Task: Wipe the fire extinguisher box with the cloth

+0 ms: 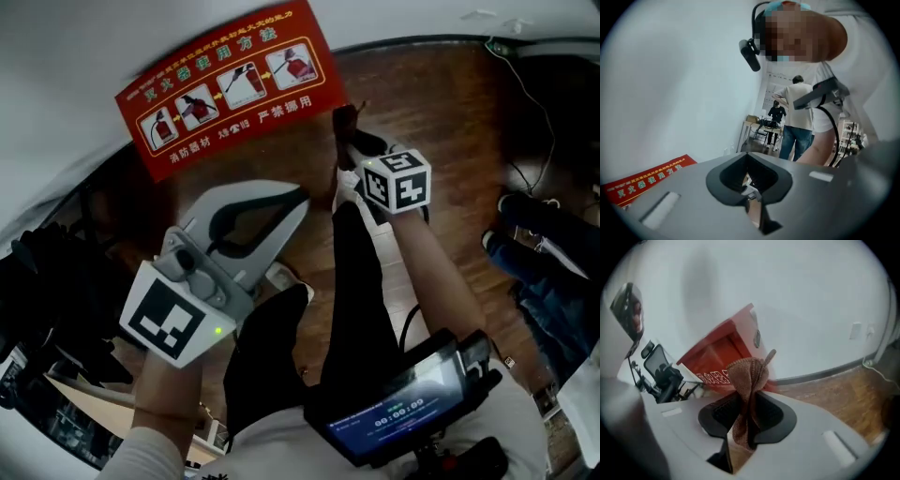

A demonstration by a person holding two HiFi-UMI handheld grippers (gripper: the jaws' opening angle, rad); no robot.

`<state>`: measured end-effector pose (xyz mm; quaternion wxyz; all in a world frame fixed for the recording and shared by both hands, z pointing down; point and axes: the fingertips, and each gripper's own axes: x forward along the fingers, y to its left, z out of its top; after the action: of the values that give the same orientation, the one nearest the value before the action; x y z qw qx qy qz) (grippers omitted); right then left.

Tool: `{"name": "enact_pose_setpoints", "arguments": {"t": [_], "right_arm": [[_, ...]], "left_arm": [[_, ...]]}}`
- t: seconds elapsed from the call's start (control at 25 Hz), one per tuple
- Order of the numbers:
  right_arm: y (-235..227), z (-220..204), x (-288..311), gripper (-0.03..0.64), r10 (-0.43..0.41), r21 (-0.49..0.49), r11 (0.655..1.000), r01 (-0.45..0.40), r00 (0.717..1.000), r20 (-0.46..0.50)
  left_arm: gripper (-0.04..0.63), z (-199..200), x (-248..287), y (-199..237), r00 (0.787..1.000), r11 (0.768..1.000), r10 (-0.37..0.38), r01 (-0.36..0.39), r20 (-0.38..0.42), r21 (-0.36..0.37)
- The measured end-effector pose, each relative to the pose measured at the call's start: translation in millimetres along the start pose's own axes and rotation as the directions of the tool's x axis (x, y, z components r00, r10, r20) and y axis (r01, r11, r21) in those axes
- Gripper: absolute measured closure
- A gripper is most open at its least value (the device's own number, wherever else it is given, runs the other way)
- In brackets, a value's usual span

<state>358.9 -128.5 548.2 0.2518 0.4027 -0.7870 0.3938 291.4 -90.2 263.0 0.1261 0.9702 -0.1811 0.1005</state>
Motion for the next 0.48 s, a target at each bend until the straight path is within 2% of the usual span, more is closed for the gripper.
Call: {"name": "enact_pose_setpoints", "arguments": {"t": [0.08,0.16,0.24,0.28,0.32,0.4,0.44,0.48], "right_arm": [[20.4,0.9,-4.6,0.523,-0.026,0.108,0.994,0.016,0.995,0.097],[38.7,6.1,-11.3,0.523,-0.061,0.242,0.97,0.008,0.975,0.212],[50.4,16.9,-18.4,0.523,-0.109,0.417,0.908,-0.049,0.932,0.346],[53.0,24.2,-21.2,0.523,-0.134,0.507,0.855,-0.108,0.899,0.417],[54.4,31.4,-23.7,0.523,-0.162,0.589,0.786,-0.187,0.858,0.487],[53.9,37.4,-26.2,0.523,-0.232,0.697,0.628,-0.345,0.772,0.591],[52.5,37.5,-24.7,0.523,-0.264,0.721,0.568,-0.398,0.741,0.617],[51.2,38.2,-21.3,0.523,-0.286,0.731,0.531,-0.429,0.721,0.631]], "left_arm": [[0.595,-12.6,-21.5,-20.4,1.0,1.0,-0.008,0.008,-0.01,0.006],[0.595,-23.5,-43.9,-39.8,1.0,1.0,-0.018,0.018,-0.017,-0.004],[0.595,-34.5,-63.8,-54.0,0.999,1.0,-0.022,0.022,-0.027,-0.01],[0.595,-39.1,-71.4,-58.4,1.0,1.0,-0.019,0.019,-0.024,-0.012],[0.595,-42.9,-77.4,-61.4,1.0,1.0,-0.014,0.014,-0.016,-0.017],[0.595,-48.7,-86.0,-65.0,1.0,0.999,-0.006,0.006,-0.002,-0.033],[0.595,-50.7,-88.5,-65.1,1.0,0.999,-0.006,0.006,0.003,-0.037],[0.595,-52.2,-89.7,-63.8,1.0,0.999,-0.01,0.01,0.008,-0.038]]}}
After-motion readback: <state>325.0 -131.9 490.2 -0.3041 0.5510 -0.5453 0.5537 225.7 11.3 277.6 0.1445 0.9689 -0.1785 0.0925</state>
